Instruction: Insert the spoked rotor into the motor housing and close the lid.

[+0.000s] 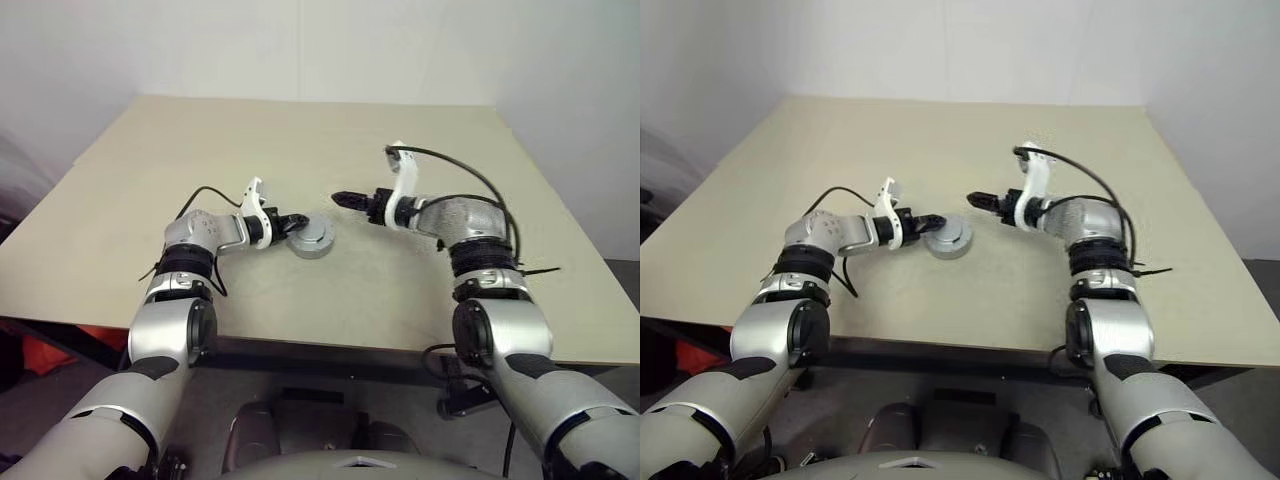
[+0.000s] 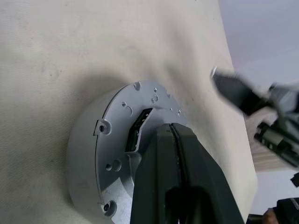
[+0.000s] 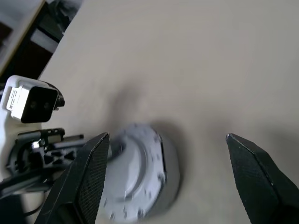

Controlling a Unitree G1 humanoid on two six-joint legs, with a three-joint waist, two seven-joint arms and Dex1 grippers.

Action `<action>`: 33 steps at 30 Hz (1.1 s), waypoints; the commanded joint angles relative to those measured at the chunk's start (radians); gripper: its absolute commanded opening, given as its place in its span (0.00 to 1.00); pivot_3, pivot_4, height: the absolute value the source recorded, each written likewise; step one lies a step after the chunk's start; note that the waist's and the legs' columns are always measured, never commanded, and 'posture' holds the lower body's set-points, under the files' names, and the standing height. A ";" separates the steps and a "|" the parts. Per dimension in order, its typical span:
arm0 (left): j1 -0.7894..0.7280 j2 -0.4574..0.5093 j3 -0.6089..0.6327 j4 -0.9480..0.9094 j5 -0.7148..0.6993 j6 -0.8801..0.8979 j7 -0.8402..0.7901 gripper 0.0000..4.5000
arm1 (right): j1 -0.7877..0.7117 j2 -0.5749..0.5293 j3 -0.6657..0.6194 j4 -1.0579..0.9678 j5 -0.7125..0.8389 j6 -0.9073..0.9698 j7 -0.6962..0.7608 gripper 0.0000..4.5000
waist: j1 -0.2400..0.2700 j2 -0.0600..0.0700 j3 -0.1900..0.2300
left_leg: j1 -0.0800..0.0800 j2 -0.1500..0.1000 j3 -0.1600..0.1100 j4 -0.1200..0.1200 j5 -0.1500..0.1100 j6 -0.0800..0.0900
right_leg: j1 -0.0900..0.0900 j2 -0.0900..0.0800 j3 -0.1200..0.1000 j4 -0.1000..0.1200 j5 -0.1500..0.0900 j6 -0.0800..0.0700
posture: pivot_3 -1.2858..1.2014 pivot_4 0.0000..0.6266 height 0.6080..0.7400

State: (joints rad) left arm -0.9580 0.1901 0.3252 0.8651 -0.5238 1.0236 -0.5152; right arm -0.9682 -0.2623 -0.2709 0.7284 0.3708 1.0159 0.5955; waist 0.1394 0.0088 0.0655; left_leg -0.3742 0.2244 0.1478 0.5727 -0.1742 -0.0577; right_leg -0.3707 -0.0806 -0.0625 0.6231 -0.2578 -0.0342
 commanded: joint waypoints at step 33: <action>0.042 0.029 -0.002 -0.061 0.006 0.009 0.051 0.00 | 0.022 0.297 -0.200 0.082 0.179 0.072 -0.276 0.99 | -0.029 0.001 -0.001 | 0.016 0.003 0.002 -0.011 0.010 -0.017 | 0.004 0.005 0.006 0.000 -0.001 -0.002 | 0.52 0.00 1.00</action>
State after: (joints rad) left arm -0.9243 0.2133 0.3269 0.8189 -0.5263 1.0258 -0.4762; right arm -0.9162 -0.0106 -0.4722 0.7863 0.5116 1.0865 0.3180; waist 0.1106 0.0096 0.0642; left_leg -0.3584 0.2275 0.1498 0.5613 -0.1641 -0.0751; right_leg -0.3671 -0.0756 -0.0568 0.6234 -0.2593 -0.0363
